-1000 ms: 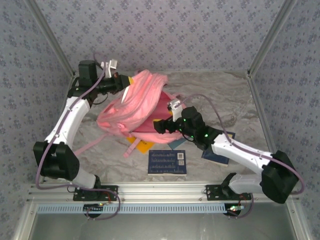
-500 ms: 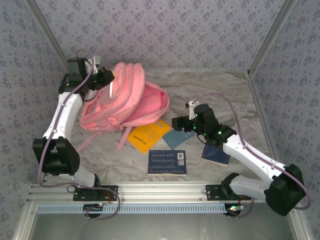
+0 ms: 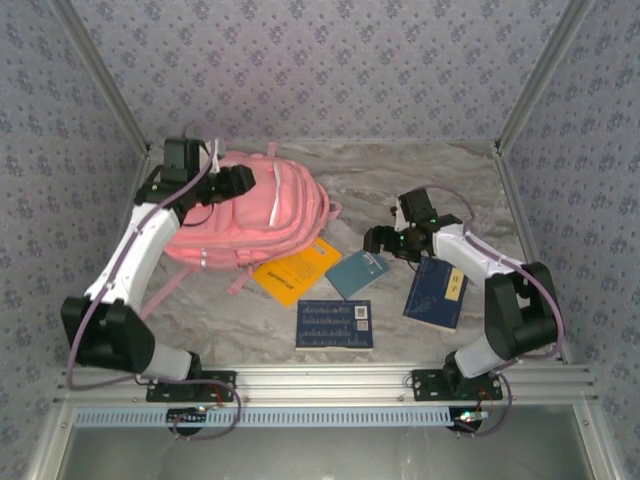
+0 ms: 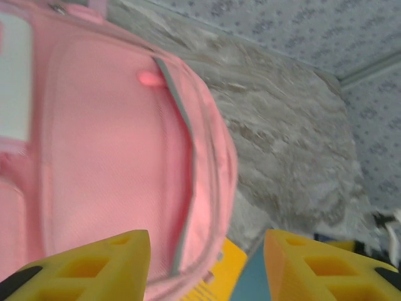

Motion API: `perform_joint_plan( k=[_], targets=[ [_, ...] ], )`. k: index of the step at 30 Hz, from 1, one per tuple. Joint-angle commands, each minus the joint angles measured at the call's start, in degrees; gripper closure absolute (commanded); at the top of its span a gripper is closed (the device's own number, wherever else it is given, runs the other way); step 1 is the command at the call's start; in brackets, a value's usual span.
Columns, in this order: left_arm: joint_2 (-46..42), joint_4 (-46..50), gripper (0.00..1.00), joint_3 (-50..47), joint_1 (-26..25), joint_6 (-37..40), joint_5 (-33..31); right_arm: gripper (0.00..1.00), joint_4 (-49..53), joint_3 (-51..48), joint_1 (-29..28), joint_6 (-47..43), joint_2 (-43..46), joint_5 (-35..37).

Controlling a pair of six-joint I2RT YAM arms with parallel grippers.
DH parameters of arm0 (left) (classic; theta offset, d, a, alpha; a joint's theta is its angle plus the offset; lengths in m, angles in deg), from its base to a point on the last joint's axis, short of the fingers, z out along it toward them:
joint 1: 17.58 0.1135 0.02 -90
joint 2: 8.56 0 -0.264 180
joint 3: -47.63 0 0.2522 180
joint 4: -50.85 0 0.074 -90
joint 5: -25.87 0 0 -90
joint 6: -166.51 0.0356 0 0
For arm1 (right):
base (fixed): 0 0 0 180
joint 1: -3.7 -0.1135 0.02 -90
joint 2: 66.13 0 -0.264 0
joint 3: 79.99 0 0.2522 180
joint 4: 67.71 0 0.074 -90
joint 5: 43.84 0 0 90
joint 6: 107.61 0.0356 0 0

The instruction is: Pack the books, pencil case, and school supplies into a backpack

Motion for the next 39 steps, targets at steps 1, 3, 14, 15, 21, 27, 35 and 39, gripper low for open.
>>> perform_joint_plan(
  k=[1,3,14,15,21,27,35,39],
  targets=[
    [-4.92,-1.68,0.54,-6.02,-4.86,-2.61,2.63,0.11,2.38,3.71,1.02,-0.36,-4.56,-2.82],
    [-6.63,-4.46,0.59,-11.20,-9.89,-4.52,4.17,0.10,1.51,4.37,1.75,-0.13,-7.24,-4.46],
    [-0.09,-19.01,0.87,-27.36,-26.12,-10.07,10.41,0.11,-0.31,4.76,2.69,-0.58,-13.65,-11.85],
    [1.10,-19.85,0.88,-27.67,-26.94,-10.15,10.12,0.11,-0.70,4.11,2.35,-0.33,-13.31,-11.92],
    [8.46,-21.01,0.94,-26.81,-30.11,-10.39,9.04,0.11,-4.80,-1.77,1.85,2.04,-10.65,-14.62],
    [17.24,-17.08,1.00,-22.03,-31.38,-10.33,5.40,0.11,-9.48,-6.30,1.82,4.49,-9.83,-17.10],
    [24.82,-15.91,1.00,-16.70,-31.65,-10.69,1.02,0.11,-12.01,-8.08,0.82,5.45,-10.06,-18.35],
    [28.68,-14.42,1.00,-13.98,-32.22,-9.15,0.01,0.13,-11.68,-8.86,0.14,5.17,-8.90,-18.82]
  ],
)
